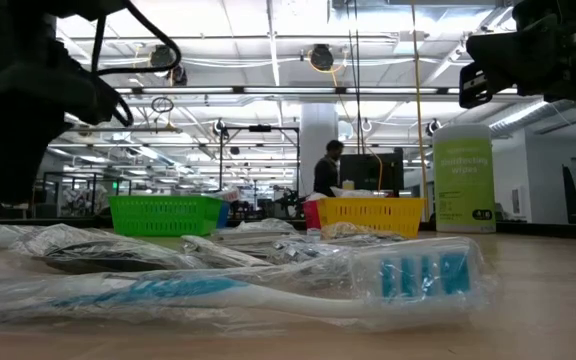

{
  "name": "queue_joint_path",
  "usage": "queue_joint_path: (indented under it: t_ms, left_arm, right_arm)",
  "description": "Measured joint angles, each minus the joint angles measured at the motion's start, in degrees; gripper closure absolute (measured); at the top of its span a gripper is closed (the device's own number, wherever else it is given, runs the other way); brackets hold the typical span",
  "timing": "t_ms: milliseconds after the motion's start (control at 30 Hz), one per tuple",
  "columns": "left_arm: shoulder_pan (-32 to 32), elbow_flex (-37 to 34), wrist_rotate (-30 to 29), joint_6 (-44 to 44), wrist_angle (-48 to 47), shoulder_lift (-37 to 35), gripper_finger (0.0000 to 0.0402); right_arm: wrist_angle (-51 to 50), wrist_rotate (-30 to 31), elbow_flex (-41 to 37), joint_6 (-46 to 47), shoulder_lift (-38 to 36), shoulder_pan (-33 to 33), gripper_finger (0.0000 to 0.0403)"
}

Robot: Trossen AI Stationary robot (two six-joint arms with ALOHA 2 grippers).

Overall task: Pick & Place Travel size toiletries
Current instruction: Put the green toothbrush into the blue bin

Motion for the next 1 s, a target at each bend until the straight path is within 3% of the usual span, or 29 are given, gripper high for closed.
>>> queue_joint_path:
  t_ms: [300,767,1000]
  left_arm:
    - [1.5,-0.3,3.3,-4.8,0.0,3.2,0.0246]
    - [0.5,-3.8,5.7,-10.6,1.6,3.4,0.0186]
    - [0.6,-6.8,4.9,-3.1,11.1,3.4,0.0197]
  right_arm:
    - [0.0,0.0,0.0,0.0,0.0,0.0,0.0403]
    - [0.0,0.0,0.0,0.0,0.0,0.0,0.0403]
    - [0.0,0.0,0.0,0.0,0.0,0.0,0.0403]
